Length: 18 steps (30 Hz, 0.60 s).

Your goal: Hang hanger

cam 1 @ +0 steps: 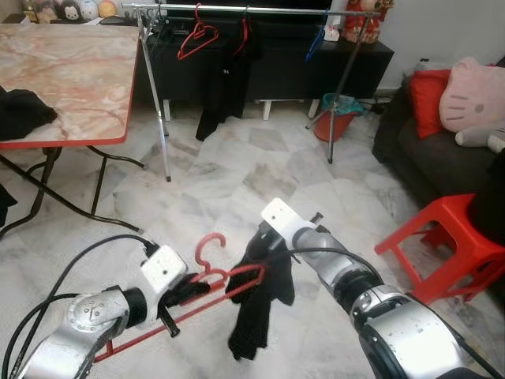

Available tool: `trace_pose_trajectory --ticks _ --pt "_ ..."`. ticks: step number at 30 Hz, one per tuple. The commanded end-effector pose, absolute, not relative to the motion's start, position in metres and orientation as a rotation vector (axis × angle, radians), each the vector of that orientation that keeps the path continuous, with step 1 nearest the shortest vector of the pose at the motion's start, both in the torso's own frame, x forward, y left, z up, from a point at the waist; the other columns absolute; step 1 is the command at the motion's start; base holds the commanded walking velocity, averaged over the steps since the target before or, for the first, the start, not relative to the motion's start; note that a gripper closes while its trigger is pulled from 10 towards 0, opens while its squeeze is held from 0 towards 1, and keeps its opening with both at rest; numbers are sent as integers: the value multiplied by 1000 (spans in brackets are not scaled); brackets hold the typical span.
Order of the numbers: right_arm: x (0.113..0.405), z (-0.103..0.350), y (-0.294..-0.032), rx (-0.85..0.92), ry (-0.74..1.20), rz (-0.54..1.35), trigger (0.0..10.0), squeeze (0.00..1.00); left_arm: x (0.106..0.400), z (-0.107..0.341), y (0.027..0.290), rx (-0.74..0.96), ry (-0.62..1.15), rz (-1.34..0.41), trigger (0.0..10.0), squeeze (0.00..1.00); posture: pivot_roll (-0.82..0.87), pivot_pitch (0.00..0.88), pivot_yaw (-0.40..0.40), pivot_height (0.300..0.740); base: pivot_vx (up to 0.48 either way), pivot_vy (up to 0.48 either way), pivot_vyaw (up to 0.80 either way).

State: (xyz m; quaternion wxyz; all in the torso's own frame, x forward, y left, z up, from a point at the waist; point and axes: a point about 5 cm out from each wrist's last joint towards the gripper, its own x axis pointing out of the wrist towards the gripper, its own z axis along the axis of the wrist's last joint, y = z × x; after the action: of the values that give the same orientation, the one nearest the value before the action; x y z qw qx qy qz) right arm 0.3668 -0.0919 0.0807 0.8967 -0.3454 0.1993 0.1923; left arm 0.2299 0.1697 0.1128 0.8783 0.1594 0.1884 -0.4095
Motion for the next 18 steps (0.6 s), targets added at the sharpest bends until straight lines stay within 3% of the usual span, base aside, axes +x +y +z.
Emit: trace_pose_trajectory --ticks 1,11,18 --pt "372 89 -93 -711 388 358 10000 0 224 118 157 351 389 -940 10000 0 171 15 -132 740 0 0 0" --pt "373 93 -85 -693 367 333 10000 0 227 118 135 354 377 -997 10000 0 179 7 -133 740 0 0 0" --pt "368 88 -74 -670 368 370 10000 0 243 118 128 396 346 -872 10000 0 178 0 -133 740 0 0 0"
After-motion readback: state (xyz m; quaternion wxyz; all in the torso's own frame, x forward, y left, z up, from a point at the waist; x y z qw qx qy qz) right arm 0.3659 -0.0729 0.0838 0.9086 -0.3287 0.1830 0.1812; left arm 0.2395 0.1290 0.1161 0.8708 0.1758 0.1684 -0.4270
